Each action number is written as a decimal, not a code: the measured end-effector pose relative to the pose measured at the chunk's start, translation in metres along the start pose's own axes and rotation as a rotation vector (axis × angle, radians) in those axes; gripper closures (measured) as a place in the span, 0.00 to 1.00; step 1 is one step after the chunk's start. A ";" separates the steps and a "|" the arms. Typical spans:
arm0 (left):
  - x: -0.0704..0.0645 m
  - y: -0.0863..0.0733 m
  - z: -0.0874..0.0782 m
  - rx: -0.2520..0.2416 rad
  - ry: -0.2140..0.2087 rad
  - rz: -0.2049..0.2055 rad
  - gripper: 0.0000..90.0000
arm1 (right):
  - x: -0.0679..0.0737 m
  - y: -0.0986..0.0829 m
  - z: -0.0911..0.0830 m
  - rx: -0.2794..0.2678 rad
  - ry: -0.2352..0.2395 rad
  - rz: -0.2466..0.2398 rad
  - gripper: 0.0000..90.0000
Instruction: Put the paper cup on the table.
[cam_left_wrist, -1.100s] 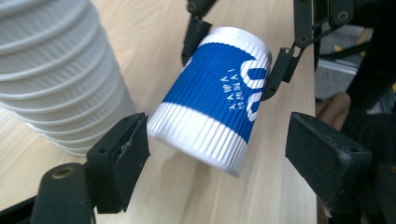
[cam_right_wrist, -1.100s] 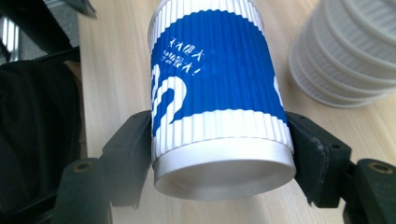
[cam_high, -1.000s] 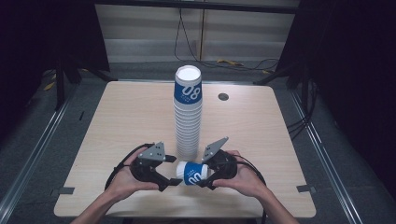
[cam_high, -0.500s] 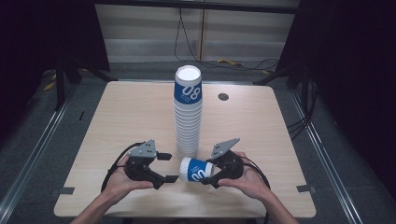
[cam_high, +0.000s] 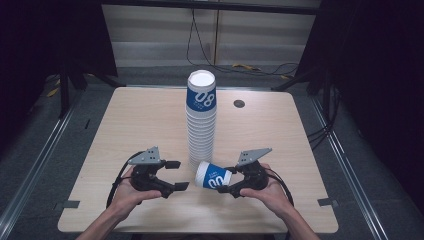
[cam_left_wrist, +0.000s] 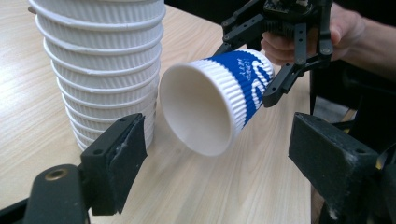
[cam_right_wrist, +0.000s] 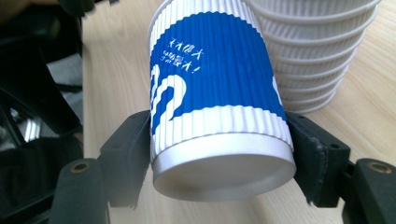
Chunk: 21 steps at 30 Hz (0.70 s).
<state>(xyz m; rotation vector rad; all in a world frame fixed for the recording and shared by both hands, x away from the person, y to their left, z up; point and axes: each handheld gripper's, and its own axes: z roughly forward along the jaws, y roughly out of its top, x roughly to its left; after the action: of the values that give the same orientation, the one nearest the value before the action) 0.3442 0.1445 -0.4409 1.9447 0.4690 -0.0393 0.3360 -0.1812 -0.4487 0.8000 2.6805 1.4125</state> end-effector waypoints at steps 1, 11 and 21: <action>0.000 -0.001 0.000 0.000 0.000 0.002 0.21 | 0.000 -0.001 0.000 -0.010 0.001 0.005 0.32; -0.003 0.000 -0.001 -0.031 -0.017 0.011 0.21 | 0.000 -0.005 0.001 -0.104 0.047 -0.006 0.32; -0.006 0.002 -0.001 -0.061 0.006 0.017 0.21 | 0.000 -0.008 0.001 -0.160 0.089 -0.003 0.32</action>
<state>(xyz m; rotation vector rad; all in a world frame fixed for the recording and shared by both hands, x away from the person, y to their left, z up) 0.3392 0.1430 -0.4377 1.8889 0.4525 -0.0077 0.3326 -0.1836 -0.4555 0.7373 2.5862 1.6745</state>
